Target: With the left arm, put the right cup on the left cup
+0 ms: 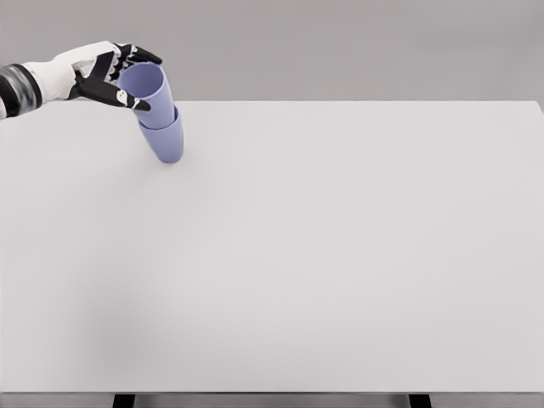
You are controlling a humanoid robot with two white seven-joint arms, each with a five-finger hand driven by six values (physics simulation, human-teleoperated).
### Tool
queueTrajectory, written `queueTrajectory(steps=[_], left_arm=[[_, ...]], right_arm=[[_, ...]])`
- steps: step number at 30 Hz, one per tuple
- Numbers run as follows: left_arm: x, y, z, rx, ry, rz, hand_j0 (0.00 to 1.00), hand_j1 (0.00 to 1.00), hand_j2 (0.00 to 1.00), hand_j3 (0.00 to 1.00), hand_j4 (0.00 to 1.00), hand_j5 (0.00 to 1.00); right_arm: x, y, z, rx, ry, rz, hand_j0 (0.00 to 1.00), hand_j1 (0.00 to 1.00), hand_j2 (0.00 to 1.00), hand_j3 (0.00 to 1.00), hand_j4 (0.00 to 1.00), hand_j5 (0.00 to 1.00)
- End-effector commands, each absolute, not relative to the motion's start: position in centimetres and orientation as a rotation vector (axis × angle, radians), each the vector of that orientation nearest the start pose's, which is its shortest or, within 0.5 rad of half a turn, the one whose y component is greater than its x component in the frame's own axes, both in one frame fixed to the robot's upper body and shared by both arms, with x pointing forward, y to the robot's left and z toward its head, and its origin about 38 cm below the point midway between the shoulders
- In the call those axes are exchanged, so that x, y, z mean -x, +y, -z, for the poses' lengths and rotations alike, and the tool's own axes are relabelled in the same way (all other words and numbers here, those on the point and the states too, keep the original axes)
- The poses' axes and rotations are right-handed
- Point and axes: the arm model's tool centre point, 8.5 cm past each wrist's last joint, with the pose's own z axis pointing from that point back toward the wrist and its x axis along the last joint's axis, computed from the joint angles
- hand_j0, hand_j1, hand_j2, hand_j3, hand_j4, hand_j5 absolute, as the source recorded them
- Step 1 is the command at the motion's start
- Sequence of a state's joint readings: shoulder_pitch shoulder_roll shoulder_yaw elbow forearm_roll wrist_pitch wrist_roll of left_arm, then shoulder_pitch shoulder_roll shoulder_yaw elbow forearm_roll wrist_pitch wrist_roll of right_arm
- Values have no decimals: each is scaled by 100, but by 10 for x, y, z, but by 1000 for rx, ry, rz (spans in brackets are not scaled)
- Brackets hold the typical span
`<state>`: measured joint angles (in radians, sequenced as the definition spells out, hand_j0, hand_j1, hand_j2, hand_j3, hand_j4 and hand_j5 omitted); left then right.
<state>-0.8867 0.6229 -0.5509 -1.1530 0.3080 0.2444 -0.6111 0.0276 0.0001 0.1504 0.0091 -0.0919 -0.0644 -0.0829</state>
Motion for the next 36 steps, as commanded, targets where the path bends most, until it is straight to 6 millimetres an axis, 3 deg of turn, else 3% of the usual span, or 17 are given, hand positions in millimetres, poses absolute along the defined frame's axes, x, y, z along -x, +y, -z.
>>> queueTrajectory(steps=[1,16,18,30,36], left_arm=[[-532,323,-266,37,-1306,923,87,87,87,87,87,87],[-531,323,-268,35,-1309,928,95,95,95,95,95,95],[-530,324,-268,34,-1309,927,100,100,100,100,100,100],[-528,319,-278,39,-1339,946,100,100,100,100,100,100],[-523,335,-286,2,-1338,945,100,100,100,100,100,100]], right_arm=[[14,-279,261,168,-28,-58,100,100,100,100,100,100],[14,-279,261,168,-28,-58,100,100,100,100,100,100],[14,-279,261,168,-28,-58,100,100,100,100,100,100],[14,-279,261,168,-28,-58,100,100,100,100,100,100],[14,-279,261,168,-28,-58,100,100,100,100,100,100]])
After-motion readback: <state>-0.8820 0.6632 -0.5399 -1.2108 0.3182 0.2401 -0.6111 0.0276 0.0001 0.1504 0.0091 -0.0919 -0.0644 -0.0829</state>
